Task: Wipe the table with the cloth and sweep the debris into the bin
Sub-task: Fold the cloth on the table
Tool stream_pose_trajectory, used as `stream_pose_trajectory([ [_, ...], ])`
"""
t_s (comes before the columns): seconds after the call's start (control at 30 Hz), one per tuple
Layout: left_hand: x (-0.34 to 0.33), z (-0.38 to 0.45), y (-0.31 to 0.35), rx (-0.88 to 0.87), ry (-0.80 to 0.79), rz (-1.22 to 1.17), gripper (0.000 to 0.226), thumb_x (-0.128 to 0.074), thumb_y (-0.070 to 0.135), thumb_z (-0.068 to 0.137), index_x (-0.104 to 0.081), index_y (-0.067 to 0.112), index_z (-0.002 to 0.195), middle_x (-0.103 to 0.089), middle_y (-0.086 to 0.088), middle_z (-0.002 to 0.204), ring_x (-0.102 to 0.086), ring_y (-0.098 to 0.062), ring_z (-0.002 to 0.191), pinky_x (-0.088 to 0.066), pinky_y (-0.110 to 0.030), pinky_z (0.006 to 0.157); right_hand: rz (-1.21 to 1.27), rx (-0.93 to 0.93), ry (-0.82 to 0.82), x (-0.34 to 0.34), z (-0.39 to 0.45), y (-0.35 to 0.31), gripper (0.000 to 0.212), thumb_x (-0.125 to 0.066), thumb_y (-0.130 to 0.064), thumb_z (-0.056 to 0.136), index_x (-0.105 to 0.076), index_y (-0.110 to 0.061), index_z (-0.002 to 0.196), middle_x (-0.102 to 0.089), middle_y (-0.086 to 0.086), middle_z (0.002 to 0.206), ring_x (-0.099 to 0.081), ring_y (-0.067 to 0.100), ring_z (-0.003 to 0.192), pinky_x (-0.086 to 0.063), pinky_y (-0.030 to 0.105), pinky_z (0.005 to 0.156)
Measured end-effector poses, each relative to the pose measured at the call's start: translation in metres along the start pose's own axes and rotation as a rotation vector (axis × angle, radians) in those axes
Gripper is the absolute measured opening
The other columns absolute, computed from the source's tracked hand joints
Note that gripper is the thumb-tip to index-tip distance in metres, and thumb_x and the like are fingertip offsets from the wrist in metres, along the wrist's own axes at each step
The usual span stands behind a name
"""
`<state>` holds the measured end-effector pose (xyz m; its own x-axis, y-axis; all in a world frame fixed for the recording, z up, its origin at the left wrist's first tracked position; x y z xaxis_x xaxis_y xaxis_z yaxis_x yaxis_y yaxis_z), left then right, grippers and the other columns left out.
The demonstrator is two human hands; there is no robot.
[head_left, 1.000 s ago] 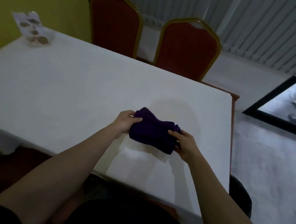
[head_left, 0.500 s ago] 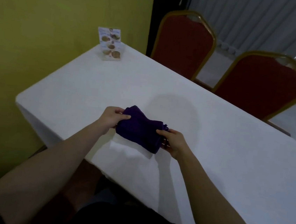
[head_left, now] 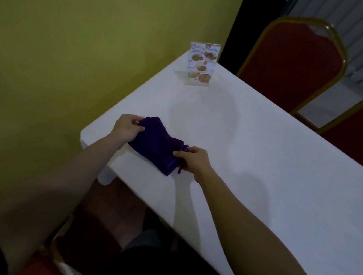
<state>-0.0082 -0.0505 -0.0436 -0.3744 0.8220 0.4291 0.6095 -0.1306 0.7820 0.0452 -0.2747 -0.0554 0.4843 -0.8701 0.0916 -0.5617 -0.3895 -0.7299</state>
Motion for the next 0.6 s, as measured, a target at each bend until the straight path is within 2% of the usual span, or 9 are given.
stream_pose_trajectory([
  [0.17,0.033,0.026,-0.022,-0.075,0.069,0.107,0.04,-0.058,0.001,0.093,-0.063,0.013,0.132,-0.065,-0.01,0.127,-0.06,-0.027,0.117,-0.047,-0.043,0.104,-0.162,0.07,0.021,-0.046,0.015,-0.01,0.032,-0.084,-0.018,0.07,-0.062,-0.012,0.092,-0.07,0.011,0.097,-0.07,0.028,0.089,-0.059,0.046,0.079],
  [0.2,0.037,0.028,-0.026,-0.094,0.075,0.135,0.041,-0.058,0.002,0.093,-0.062,0.013,0.132,-0.065,-0.01,0.128,-0.06,-0.028,0.117,-0.047,-0.042,0.105,-0.241,0.107,0.041,-0.053,0.015,-0.01,0.034,-0.083,-0.022,0.071,-0.062,-0.013,0.096,-0.07,0.007,0.096,-0.07,0.025,0.087,-0.06,0.041,0.077],
  [0.27,0.041,0.031,-0.033,-0.132,0.075,0.185,0.042,-0.057,0.002,0.094,-0.06,0.014,0.135,-0.064,-0.009,0.13,-0.059,-0.027,0.118,-0.046,-0.041,0.105,-0.4,0.197,0.093,-0.061,0.011,-0.01,0.034,-0.076,-0.024,0.079,-0.06,-0.013,0.107,-0.065,-0.002,0.091,-0.063,0.011,0.072,-0.052,0.015,0.061],
  [0.3,0.042,0.031,-0.036,-0.16,0.073,0.213,0.043,-0.057,0.002,0.094,-0.059,0.014,0.136,-0.062,-0.01,0.131,-0.058,-0.028,0.119,-0.046,-0.041,0.106,-0.471,0.242,0.121,-0.065,0.007,-0.01,0.033,-0.073,-0.023,0.083,-0.059,-0.013,0.111,-0.064,-0.002,0.092,-0.057,0.005,0.065,-0.043,0.008,0.053],
  [0.33,0.042,0.031,-0.037,-0.194,0.073,0.249,0.044,-0.057,0.002,0.095,-0.057,0.013,0.138,-0.061,-0.012,0.132,-0.057,-0.028,0.12,-0.045,-0.041,0.106,-0.532,0.285,0.148,-0.067,0.004,-0.01,0.033,-0.07,-0.022,0.085,-0.058,-0.014,0.115,-0.064,-0.001,0.097,-0.055,0.003,0.066,-0.04,0.007,0.052],
  [0.4,0.041,0.03,-0.037,-0.281,0.078,0.342,0.047,-0.058,0.004,0.095,-0.053,0.01,0.141,-0.055,-0.017,0.135,-0.053,-0.031,0.123,-0.042,-0.041,0.109,-0.687,0.395,0.202,-0.07,-0.001,-0.007,0.043,-0.067,-0.023,0.087,-0.053,-0.015,0.127,-0.059,0.003,0.118,-0.059,0.013,0.092,-0.046,0.017,0.073],
  [0.47,0.041,0.025,-0.037,-0.381,0.07,0.483,0.051,-0.059,0.009,0.095,-0.048,0.01,0.144,-0.047,-0.018,0.143,-0.045,-0.034,0.13,-0.037,-0.042,0.112,-0.892,0.525,0.23,-0.075,-0.002,-0.002,0.056,-0.062,-0.025,0.09,-0.042,-0.016,0.141,-0.047,0.004,0.139,-0.045,0.022,0.122,-0.043,0.032,0.096],
  [0.53,0.04,0.02,-0.041,-0.519,0.059,0.654,0.052,-0.056,0.017,0.096,-0.044,0.011,0.147,-0.04,-0.016,0.151,-0.038,-0.036,0.136,-0.034,-0.047,0.112,-1.021,0.669,0.244,-0.081,-0.005,0.003,0.061,-0.058,-0.023,0.092,-0.034,-0.014,0.148,-0.038,0.006,0.151,-0.034,0.026,0.136,-0.034,0.038,0.109],
  [0.6,0.037,0.016,-0.047,-0.634,-0.008,0.787,0.055,-0.045,0.03,0.098,-0.04,0.011,0.149,-0.033,-0.014,0.157,-0.032,-0.035,0.143,-0.03,-0.049,0.115,-1.104,0.798,0.218,-0.091,-0.007,0.01,0.061,-0.057,-0.02,0.093,-0.034,-0.011,0.149,-0.037,0.008,0.154,-0.031,0.028,0.142,-0.03,0.04,0.114],
])
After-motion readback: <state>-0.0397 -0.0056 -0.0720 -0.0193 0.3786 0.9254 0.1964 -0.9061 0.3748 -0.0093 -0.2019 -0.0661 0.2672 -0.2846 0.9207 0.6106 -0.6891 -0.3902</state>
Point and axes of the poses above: each hand's wrist, its own z-axis towards the middle knuckle, its own x-axis out of the back of the hand, y = z × x, the point moved 3 cm from there along z, towards the middle knuckle
